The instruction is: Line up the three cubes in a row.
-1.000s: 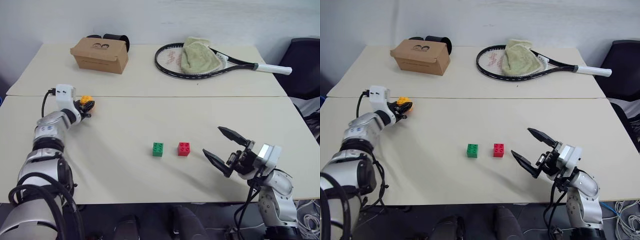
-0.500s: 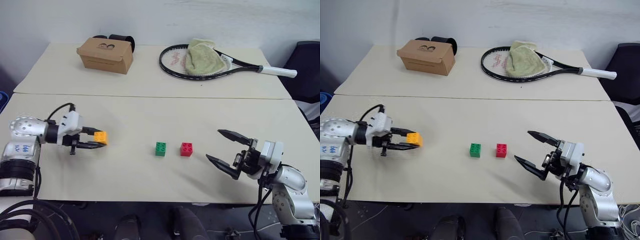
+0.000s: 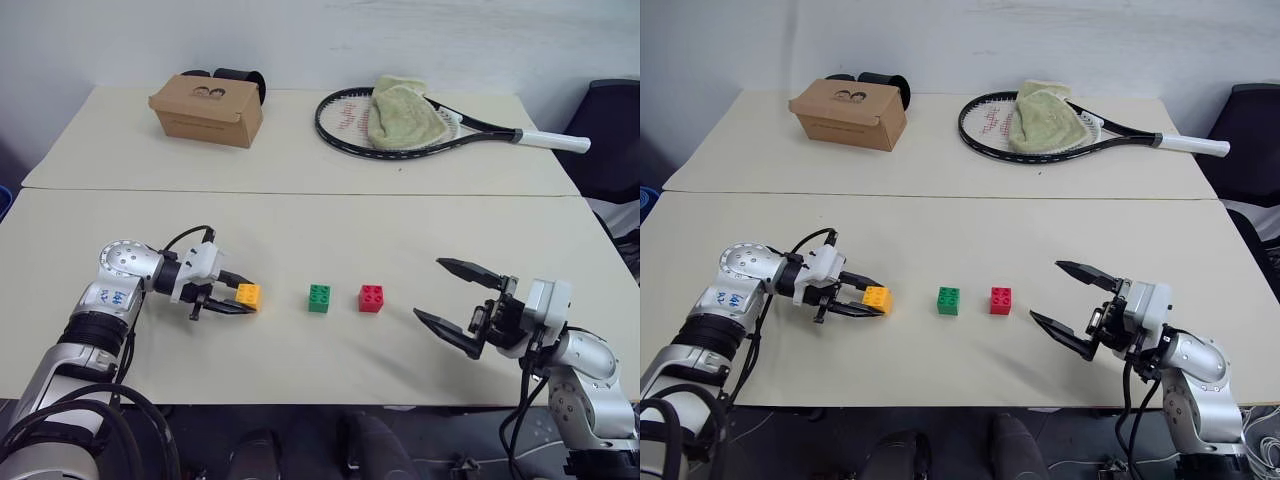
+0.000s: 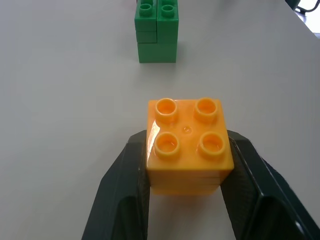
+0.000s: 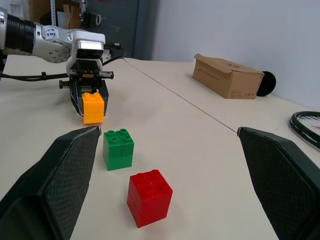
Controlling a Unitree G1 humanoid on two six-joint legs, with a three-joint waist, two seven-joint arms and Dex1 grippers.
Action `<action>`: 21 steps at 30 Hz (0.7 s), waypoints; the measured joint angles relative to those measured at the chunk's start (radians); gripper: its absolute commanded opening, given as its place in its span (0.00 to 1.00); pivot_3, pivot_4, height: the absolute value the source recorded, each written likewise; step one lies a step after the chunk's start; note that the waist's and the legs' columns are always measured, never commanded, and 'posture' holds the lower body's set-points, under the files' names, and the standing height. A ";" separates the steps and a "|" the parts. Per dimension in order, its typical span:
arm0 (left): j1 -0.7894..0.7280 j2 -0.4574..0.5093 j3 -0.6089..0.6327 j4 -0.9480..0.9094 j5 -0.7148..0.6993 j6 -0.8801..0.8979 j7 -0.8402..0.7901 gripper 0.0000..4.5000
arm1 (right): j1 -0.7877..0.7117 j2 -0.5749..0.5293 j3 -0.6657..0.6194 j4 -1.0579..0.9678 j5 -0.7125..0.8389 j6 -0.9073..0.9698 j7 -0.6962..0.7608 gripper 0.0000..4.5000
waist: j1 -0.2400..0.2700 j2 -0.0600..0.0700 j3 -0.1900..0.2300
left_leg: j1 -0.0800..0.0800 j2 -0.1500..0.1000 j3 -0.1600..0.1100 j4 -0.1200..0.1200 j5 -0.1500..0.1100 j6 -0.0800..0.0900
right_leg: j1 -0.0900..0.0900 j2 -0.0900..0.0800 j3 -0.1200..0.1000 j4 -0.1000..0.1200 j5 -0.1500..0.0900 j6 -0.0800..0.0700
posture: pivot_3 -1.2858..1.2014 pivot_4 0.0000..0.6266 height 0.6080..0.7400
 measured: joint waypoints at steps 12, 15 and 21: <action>-0.008 -0.037 0.042 0.036 0.020 -0.015 0.000 0.97 | 0.025 0.003 -0.007 -0.013 0.000 -0.001 -0.003 1.00 | 0.004 0.000 0.000 | 0.000 0.000 -0.003 0.000 0.000 0.000 | 0.000 0.000 0.000 0.000 0.000 0.000 | 0.52 0.24 1.00; 0.003 -0.033 0.063 0.024 0.026 -0.025 0.000 0.99 | 0.025 0.003 -0.006 -0.013 0.000 -0.001 0.001 1.00 | 0.003 0.000 0.000 | 0.000 0.000 -0.003 0.000 0.000 0.000 | 0.000 0.000 0.000 0.000 0.000 0.000 | 0.52 0.24 1.00; 0.117 0.052 0.160 -0.087 -0.007 0.002 0.002 0.99 | 0.008 0.000 -0.008 -0.005 0.004 0.003 0.025 1.00 | -0.007 0.000 0.000 | 0.000 0.002 -0.003 0.000 0.000 0.000 | 0.000 0.000 0.000 0.001 0.000 0.000 | 0.52 0.24 1.00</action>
